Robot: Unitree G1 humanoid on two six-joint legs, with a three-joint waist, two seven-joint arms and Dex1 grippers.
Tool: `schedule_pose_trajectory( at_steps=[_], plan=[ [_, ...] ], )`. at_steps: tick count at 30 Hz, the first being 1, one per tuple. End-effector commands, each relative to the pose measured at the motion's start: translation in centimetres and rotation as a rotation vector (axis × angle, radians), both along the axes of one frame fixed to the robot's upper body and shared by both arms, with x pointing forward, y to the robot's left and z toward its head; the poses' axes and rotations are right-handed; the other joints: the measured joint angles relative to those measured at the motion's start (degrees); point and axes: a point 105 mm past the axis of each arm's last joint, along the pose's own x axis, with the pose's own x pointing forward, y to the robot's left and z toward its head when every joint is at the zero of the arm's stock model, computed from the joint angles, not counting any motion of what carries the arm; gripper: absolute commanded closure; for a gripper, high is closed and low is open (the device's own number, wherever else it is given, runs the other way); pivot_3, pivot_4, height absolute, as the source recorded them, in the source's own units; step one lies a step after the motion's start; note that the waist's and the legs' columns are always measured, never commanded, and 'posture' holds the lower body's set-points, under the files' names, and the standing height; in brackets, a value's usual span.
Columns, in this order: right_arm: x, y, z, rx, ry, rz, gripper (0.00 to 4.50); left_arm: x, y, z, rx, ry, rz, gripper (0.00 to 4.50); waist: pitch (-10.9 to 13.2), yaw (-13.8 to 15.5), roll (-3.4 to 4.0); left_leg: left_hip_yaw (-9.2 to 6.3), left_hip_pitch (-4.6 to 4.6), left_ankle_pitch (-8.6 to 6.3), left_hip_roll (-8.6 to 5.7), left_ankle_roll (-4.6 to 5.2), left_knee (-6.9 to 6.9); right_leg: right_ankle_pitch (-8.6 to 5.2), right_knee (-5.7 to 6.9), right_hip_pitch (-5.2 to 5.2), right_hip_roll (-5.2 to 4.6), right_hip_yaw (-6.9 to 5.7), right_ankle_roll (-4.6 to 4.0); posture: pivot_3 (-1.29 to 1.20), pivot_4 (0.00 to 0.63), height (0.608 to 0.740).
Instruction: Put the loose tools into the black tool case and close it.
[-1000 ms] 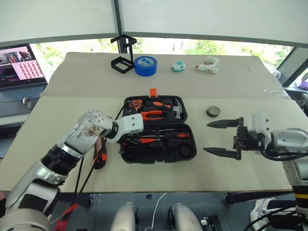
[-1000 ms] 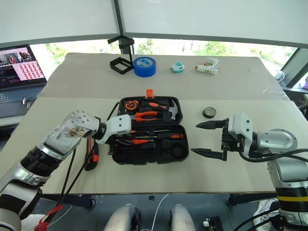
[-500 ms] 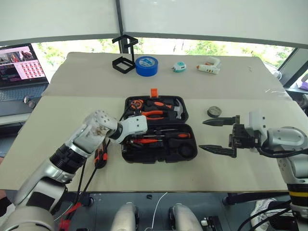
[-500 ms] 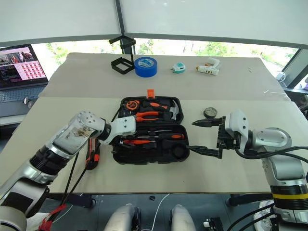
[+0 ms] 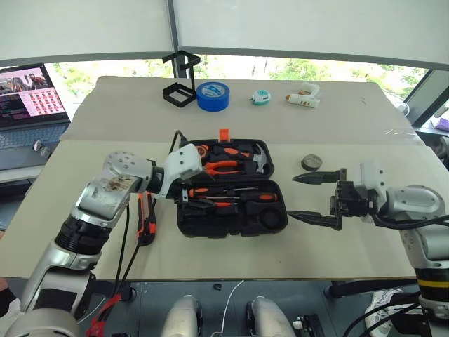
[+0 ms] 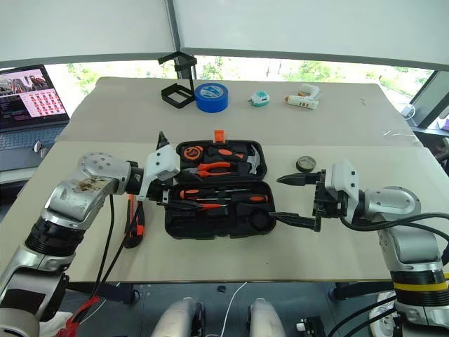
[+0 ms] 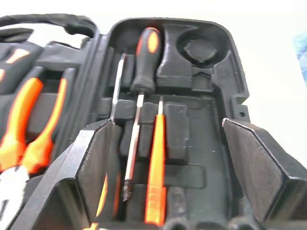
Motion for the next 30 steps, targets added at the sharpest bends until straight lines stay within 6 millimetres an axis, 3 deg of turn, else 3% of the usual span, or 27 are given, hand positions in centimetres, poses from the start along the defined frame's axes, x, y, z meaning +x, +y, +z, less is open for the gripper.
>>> schedule_pose_trajectory(
  at_steps=[1,9,18,30],
  plan=[
    [-0.3,0.6,0.9,0.034,-0.029,0.012,0.00,1.1,0.7,-0.3,-0.096,-0.037,0.066,1.64,0.0,0.0,0.00,0.00,0.00,0.00,0.00,0.00,0.01,0.00,0.00,0.01,0.00,-0.01,0.00,0.00,0.150,0.740],
    [-0.3,0.7,1.0,0.053,-0.039,-0.003,0.00,1.3,0.4,-3.5,-0.071,-0.014,0.078,4.39,0.0,0.1,0.00,0.01,-0.02,0.00,-0.01,0.00,0.01,0.01,-0.01,0.00,-0.02,-0.01,0.01,0.00,0.150,0.740],
    [-0.4,0.8,0.9,0.069,-0.042,-0.017,0.00,0.9,0.4,-5.9,-0.004,0.015,0.079,4.46,0.0,0.0,0.00,0.01,0.00,0.00,0.00,0.00,0.01,0.02,-0.01,0.03,-0.02,-0.01,0.02,0.00,0.150,0.740],
    [-0.3,0.6,0.4,0.085,-0.039,-0.027,0.00,-0.2,0.3,-6.2,-0.017,0.064,0.056,4.46,0.0,0.0,0.01,0.01,0.01,0.00,0.00,0.00,0.00,0.02,-0.01,0.04,-0.01,-0.01,0.02,0.00,0.150,0.740]
  ],
)
